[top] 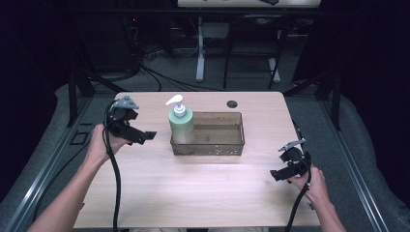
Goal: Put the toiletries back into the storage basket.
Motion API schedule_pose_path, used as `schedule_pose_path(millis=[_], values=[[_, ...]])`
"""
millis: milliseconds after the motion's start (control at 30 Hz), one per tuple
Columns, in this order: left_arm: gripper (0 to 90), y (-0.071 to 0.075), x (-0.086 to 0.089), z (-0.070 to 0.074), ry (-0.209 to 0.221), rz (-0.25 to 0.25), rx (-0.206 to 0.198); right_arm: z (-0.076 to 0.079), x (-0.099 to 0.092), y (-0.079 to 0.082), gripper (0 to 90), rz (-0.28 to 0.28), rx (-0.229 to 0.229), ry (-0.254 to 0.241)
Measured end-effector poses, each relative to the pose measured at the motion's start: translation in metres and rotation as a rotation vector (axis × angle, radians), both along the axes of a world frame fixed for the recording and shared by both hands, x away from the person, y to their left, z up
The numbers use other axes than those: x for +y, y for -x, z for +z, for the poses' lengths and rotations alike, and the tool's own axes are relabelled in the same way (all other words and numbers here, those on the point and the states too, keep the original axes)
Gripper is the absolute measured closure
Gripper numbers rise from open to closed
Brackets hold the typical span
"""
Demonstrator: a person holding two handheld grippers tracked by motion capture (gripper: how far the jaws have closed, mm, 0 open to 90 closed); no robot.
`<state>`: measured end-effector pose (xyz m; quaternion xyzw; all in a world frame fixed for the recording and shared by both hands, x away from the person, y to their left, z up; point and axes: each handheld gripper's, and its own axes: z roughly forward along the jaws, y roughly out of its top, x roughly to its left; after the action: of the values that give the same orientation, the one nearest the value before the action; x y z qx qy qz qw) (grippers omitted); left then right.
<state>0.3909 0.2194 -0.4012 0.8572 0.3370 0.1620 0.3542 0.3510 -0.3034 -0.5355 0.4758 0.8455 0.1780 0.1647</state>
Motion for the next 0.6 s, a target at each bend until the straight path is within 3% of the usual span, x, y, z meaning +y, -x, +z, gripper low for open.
schedule_pose_path(millis=[200,267,467,600], values=[[0.0,0.007,0.017,-0.044,0.048,0.056,0.041,0.000,0.000,0.000,0.4,0.002,0.002,0.003],[0.0,0.006,0.021,-0.054,0.034,0.072,0.044,0.000,0.000,0.000,0.4,0.001,0.000,0.005],[0.0,0.000,0.034,-0.094,0.053,0.119,0.094,0.000,0.000,0.001,0.5,0.000,-0.001,0.009],[0.0,-0.005,0.041,-0.111,0.064,0.112,0.115,-0.001,-0.001,0.001,0.4,-0.001,0.000,0.003]])
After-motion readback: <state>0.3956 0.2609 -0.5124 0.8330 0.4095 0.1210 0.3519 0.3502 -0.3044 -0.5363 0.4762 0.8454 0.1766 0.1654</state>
